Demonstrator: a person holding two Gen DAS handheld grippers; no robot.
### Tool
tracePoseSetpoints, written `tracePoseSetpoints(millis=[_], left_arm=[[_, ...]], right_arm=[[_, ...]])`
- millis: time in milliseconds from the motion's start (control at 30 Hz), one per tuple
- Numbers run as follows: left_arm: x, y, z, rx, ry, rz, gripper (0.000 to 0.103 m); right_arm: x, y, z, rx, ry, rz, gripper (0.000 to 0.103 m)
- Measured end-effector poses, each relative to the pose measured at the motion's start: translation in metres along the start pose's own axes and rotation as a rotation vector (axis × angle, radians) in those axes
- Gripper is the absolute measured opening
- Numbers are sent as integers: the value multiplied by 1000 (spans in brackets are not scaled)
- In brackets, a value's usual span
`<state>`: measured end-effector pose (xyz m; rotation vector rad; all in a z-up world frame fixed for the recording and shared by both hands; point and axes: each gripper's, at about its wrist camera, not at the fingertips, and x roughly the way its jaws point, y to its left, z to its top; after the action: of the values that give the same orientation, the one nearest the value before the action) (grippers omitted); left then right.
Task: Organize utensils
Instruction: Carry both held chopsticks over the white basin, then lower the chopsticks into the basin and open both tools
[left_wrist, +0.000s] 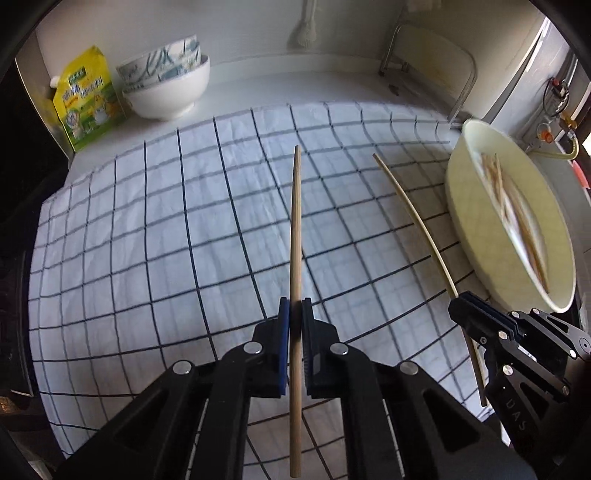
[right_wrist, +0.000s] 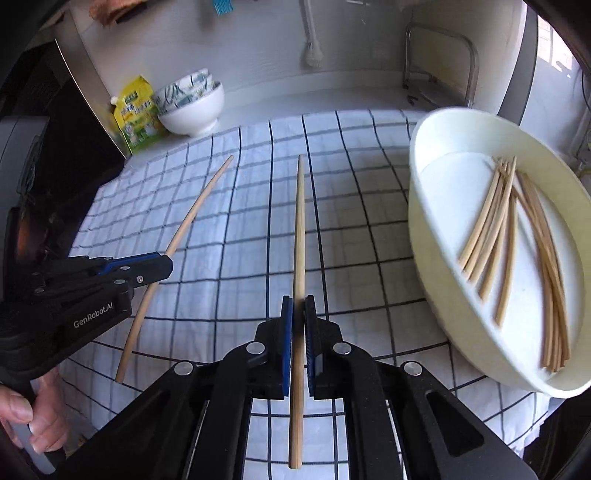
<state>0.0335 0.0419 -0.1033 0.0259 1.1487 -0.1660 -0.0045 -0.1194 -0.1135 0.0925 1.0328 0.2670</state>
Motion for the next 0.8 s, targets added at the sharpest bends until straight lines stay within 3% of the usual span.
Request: tracePoseSetpoints(millis=[200, 433, 600, 800], left_arm=[[-38, -37, 28, 51, -90, -50, 7], [-41, -120, 69, 162, -152, -143, 7], [-27, -180, 86, 253, -152, -205, 7], [3, -231, 95, 324, -90, -240, 7]], right_arm=[[-47, -23, 17, 17, -91, -8, 6], [-87, -94, 28, 108, -159, -117, 6], [-95, -147, 28, 185, -155, -208, 6], [-82, -188, 25, 249, -112, -239, 6]])
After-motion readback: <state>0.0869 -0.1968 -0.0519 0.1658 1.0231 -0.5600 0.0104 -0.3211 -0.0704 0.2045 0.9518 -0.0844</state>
